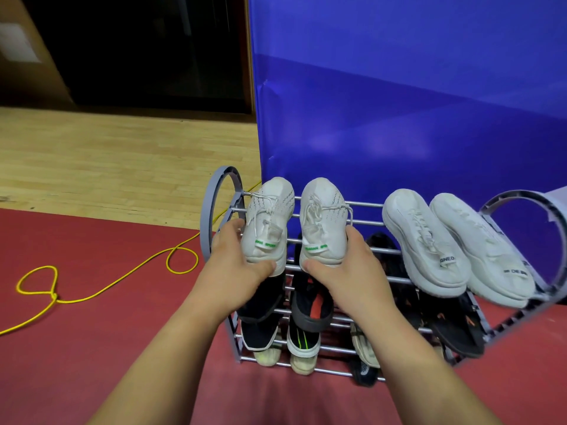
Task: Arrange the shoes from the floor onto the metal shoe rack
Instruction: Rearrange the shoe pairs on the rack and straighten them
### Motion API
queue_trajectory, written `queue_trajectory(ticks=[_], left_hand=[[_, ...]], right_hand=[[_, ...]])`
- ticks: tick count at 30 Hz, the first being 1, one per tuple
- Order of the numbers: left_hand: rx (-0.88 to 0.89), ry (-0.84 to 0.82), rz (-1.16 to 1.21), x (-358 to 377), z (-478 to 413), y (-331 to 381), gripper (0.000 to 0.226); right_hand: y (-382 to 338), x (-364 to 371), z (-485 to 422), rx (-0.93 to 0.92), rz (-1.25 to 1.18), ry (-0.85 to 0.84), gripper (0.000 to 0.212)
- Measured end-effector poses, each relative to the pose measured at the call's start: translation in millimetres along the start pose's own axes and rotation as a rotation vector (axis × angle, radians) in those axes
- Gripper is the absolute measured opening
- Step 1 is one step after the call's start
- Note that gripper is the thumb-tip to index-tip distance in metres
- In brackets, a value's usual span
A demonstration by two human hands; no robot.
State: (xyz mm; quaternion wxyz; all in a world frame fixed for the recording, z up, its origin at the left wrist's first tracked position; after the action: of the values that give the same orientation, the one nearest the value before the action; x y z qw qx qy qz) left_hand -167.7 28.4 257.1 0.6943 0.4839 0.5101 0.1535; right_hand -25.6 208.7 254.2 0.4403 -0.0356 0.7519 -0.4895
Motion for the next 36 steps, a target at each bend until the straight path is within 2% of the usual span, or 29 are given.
queue_trajectory(ticks=[8, 15, 29, 31, 33, 34, 36], left_hand=[[0.026, 0.028, -0.01, 2.9, -4.0, 0.1, 0.069], [0.057, 0.052, -0.049, 9.6, -3.6, 1.1, 0.075], [0.06, 0.062, -0.06, 14.6, 0.1, 3.4, 0.076], [0.086, 0.096, -0.048, 13.4, 2.8, 13.2, 0.075], [0.129, 0.209, -0.063, 7.7, 11.3, 34.3, 0.073], [0.178, 0.278, -0.059, 4.9, 18.9, 50.5, 0.068], [0.281, 0.351, 0.017, 7.2, 36.9, 85.6, 0.053]], right_hand=[[0.2, 2.5, -0.3, 0.007, -0.026, 0.003, 0.07], [-8.3, 8.2, 1.5, -0.036, -0.029, 0.009, 0.064], [-5.8, 8.9, -3.7, -0.051, -0.043, -0.082, 0.069], [-7.2, 8.5, -2.2, -0.052, -0.03, -0.127, 0.072], [-9.5, -2.2, -1.1, -0.073, -0.005, -0.134, 0.069], [-12.0, -14.8, -0.2, -0.088, 0.013, -0.101, 0.063], [-11.7, -57.7, 0.6, -0.108, 0.003, 0.082, 0.047]])
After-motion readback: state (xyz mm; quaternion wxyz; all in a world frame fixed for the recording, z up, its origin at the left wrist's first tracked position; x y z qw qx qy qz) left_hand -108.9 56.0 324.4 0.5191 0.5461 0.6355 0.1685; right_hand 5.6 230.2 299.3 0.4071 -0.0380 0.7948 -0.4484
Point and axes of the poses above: each hand's wrist, its own z-axis away from the middle knuckle, its own x-axis out of the palm, y = z × x, the point moved 8 cm from there along -z, towards the middle knuckle, and after that the axes turned 3 degrees about -x, right-handed, at the moved point
